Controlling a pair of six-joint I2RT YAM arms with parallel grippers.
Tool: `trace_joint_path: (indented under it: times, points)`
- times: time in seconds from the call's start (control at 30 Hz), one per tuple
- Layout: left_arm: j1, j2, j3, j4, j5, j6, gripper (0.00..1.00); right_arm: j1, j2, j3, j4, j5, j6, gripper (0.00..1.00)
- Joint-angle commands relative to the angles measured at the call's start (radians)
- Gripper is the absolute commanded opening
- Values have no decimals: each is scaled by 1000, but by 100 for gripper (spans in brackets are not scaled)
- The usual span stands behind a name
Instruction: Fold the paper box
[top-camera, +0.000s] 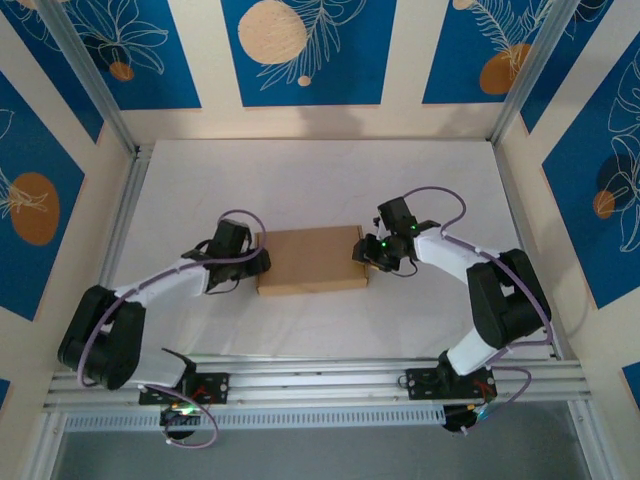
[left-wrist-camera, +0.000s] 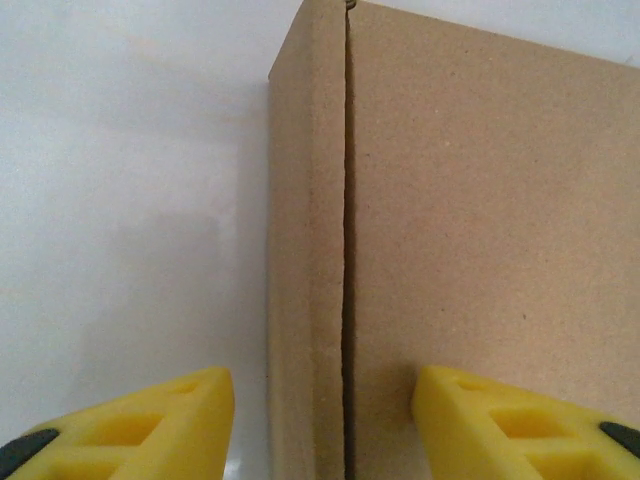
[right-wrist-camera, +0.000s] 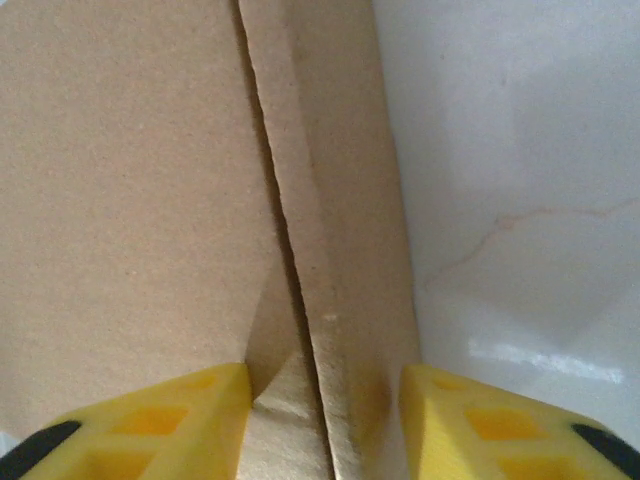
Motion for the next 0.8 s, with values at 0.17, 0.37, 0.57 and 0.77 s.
trace_joint_path:
  times: [0.17, 0.37, 0.57, 0.77]
  points:
    - [3, 164, 95, 71, 71, -17, 48, -26, 47, 10, 0, 71, 28, 39]
    - [3, 235, 184, 58, 79, -1, 48, -73, 100, 50, -9, 55, 16, 38]
    - [3, 260, 221, 51, 76, 28, 49, -74, 100, 49, -5, 55, 30, 37]
    - [4, 209, 227, -4, -11, 43, 60, -78, 61, 68, -34, 91, 26, 48]
